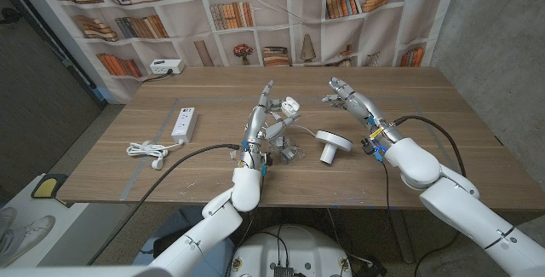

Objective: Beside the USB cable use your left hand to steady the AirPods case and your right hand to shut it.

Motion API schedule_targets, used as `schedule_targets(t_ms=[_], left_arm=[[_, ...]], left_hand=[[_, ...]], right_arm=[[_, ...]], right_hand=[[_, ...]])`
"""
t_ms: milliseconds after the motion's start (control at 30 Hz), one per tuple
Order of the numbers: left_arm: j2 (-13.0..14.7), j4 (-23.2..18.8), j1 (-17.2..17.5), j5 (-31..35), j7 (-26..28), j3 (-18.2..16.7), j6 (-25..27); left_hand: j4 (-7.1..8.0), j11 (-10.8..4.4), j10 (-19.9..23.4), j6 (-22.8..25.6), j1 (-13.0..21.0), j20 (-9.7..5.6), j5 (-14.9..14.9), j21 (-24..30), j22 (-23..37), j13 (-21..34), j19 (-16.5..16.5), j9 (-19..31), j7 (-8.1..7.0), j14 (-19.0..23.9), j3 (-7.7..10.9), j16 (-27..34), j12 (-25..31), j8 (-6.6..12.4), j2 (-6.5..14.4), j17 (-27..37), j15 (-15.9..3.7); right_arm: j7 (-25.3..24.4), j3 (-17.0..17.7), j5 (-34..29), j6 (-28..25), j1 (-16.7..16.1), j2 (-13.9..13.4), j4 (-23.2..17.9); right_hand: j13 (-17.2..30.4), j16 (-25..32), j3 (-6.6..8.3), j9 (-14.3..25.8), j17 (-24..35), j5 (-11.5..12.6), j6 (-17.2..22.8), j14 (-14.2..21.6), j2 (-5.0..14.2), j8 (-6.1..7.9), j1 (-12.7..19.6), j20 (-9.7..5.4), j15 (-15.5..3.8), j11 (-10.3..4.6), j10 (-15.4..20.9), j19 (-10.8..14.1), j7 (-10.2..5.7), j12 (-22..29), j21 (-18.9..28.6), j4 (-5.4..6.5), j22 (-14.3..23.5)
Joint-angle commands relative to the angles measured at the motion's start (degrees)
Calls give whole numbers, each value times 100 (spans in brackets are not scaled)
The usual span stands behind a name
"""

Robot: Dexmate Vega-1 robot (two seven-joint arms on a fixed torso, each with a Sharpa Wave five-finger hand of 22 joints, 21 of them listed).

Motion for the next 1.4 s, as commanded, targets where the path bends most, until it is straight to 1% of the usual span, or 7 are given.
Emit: schedule_targets(t_ms=[33,400,667,800,1200,1300,1400], left_arm=[[-23,99,-58,-35,-28,28,-73],[-51,156,-58,-45,-6,39,-109],[-48,132,-31,10,54,27,-96],[-28,142,-38,-85,-44,39,-148],[-73,150,-26,-3,60,40,-116],[-47,154,-40,-59,-4,42,-169],[-42,142,-28,-51,-2,40,-159]], left_hand=[[4,-859,913,24,841,-39,32,1,20,16,8,22,-15,337,-8,-44,26,-34,918,2,-297],[-13,-857,924,15,875,-31,37,1,20,14,-2,22,-4,396,-26,-52,38,-40,918,-15,-310],[-12,-858,930,26,879,-39,39,0,19,14,-10,22,-4,384,-36,-83,45,-36,916,-36,-304],[-7,-861,931,36,879,-105,40,-15,18,8,-51,22,-10,390,-48,-98,46,-34,918,-47,-293],[-9,-862,949,57,895,-104,42,-17,16,14,-61,22,-17,414,-65,-113,63,-29,925,-60,-305],[-8,-863,952,64,895,-125,42,-27,15,11,-88,22,-17,423,-75,-113,64,-27,921,-61,-301],[-2,-865,952,65,890,-123,42,-31,14,7,-97,22,-22,415,-78,-126,63,-28,925,-69,-291]], right_arm=[[99,-120,-131,-34,3,-74,-180],[270,-246,-223,-35,79,-157,-321],[276,-268,-199,-48,87,-138,-320],[283,-311,-201,-91,116,-122,-309],[370,-486,-258,-186,244,-151,-305],[516,-562,-194,-217,333,-180,-283],[496,-605,-204,-205,337,-162,-284]], right_hand=[[16,25,-2,32,37,-8,-23,-34,16,12,45,-2,9,33,50,-94,15,25,-45,-49,11],[27,29,-6,32,48,-9,-23,-44,8,13,49,-3,8,24,102,-181,33,34,-98,-53,10],[35,31,-14,32,57,-10,-19,-54,1,15,39,-5,15,25,91,-213,37,21,-120,-49,10],[39,21,-19,32,61,-11,-17,-85,-4,16,31,-5,23,31,70,-231,41,8,-131,-47,10],[47,16,-18,32,73,-8,-15,-119,8,17,27,-6,-1,58,10,-287,43,-32,-159,-42,9],[49,9,-20,32,77,-9,-18,-143,6,16,22,-6,-16,46,1,-304,46,-40,-166,-40,9],[51,-6,-23,32,78,-9,-31,-181,2,11,20,-4,12,65,-19,-336,51,-53,-179,-40,9]])
